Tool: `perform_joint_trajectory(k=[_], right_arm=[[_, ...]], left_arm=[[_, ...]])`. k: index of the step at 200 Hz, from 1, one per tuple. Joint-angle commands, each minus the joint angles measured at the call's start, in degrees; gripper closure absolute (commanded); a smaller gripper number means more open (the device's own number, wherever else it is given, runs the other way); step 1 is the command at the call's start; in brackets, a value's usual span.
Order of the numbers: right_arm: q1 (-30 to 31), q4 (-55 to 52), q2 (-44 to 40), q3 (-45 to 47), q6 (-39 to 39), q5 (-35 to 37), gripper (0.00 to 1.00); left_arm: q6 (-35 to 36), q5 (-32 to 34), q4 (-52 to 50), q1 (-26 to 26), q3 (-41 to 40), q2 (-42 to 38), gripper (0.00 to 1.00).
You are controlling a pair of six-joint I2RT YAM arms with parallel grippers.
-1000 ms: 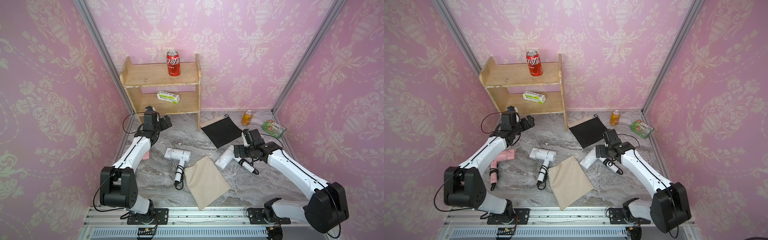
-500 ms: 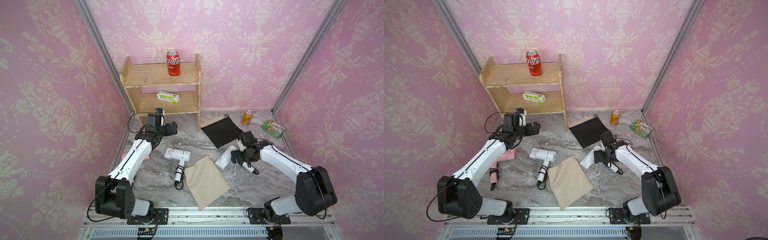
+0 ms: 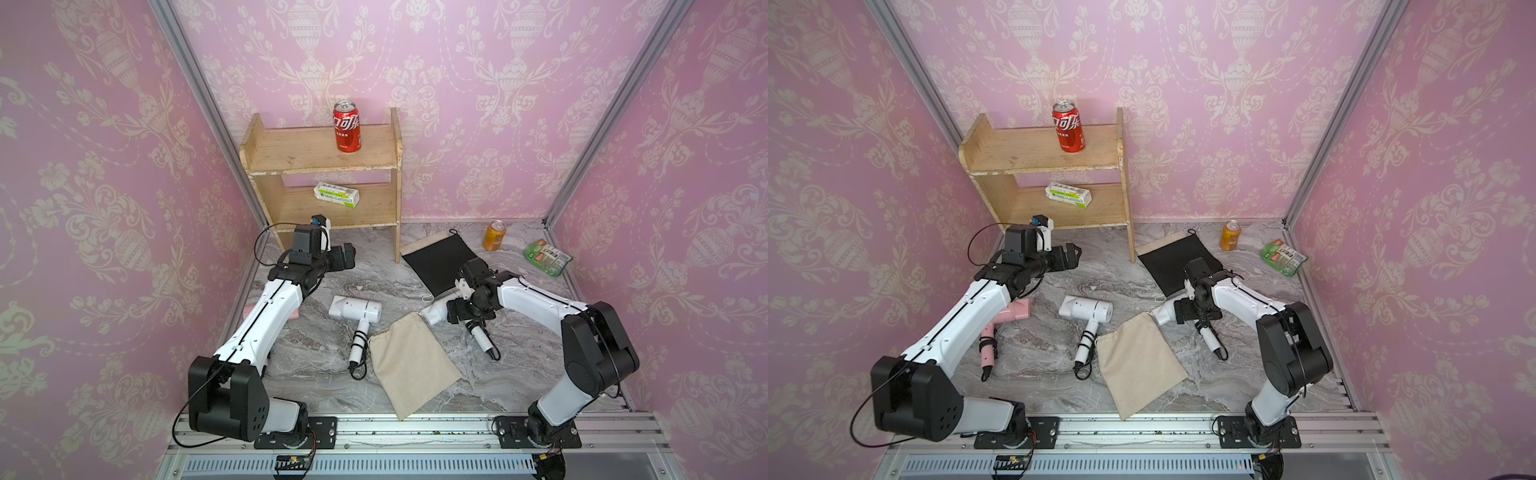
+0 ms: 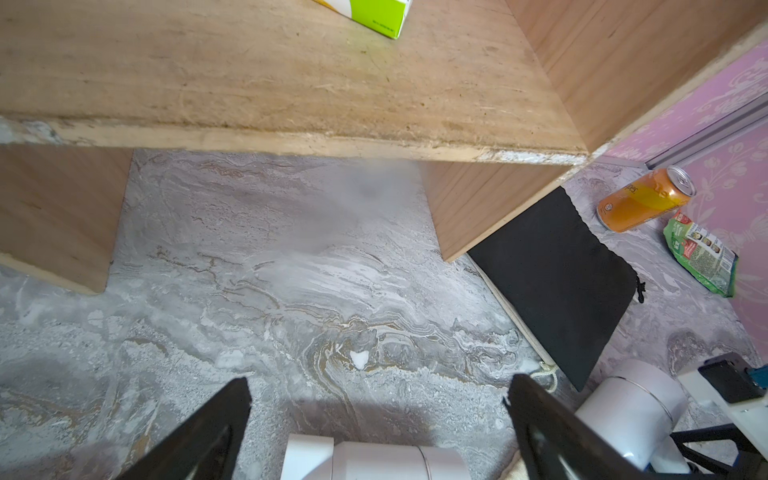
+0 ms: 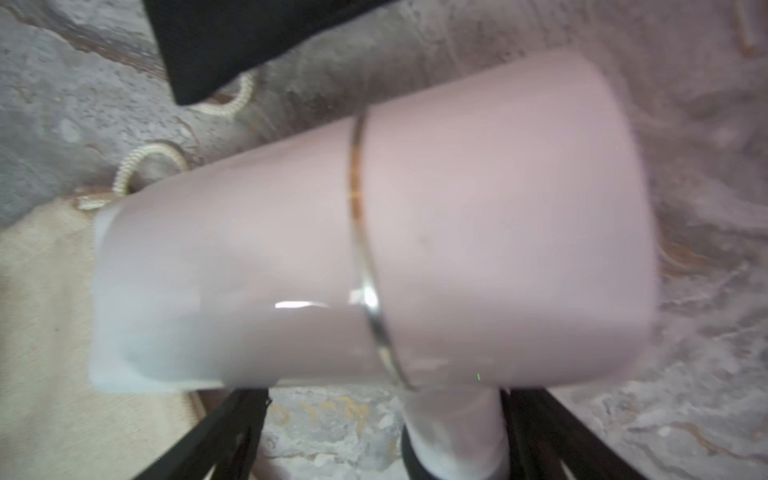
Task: Pack away hair dryers
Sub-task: Adjust the hair dryer at the center of the board, then pick up the hair dryer from the center of the board.
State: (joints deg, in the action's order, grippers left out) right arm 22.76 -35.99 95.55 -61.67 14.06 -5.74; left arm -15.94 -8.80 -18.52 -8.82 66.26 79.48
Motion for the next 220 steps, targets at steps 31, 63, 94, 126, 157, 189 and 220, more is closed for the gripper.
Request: perform_joint_trajectory(k=[31, 63, 94, 126, 157, 189, 220], right_arm=[[2.7, 2.0, -5.9, 3.6, 3.2, 4.2, 0.09], [2.8, 3.5, -13.1, 9.5, 5.4, 9.0, 0.09], [2.8, 6.1, -16.4, 13.8, 7.3, 8.8, 0.09], [3.1, 8.5, -17.1, 16.8, 8.7, 8.2, 0.09], [3.8, 10.6, -17.2, 19.2, 10.1, 8.5, 0.09], [4.2, 11.1, -16.8, 19.2, 10.7, 9.4, 0.10], [4.7, 11.8, -15.3, 19.5, 12.1, 9.0, 0.12]], left_arm=[[-1.1, -3.3, -0.3, -0.4, 1.4, 1.1, 0.01], [-1.8, -4.2, -0.6, -1.0, 2.4, 2.7, 0.01], [-2.3, -4.6, -0.5, -3.0, 3.3, 4.2, 0.01], [-0.4, -3.7, -3.5, -7.0, 7.2, 6.7, 0.01], [0.7, -4.1, -6.7, -9.7, 11.7, 9.3, 0.01], [1.3, -6.3, -9.2, -11.3, 15.4, 11.3, 0.01], [1.4, -8.8, -11.3, -12.4, 18.9, 13.0, 0.01]])
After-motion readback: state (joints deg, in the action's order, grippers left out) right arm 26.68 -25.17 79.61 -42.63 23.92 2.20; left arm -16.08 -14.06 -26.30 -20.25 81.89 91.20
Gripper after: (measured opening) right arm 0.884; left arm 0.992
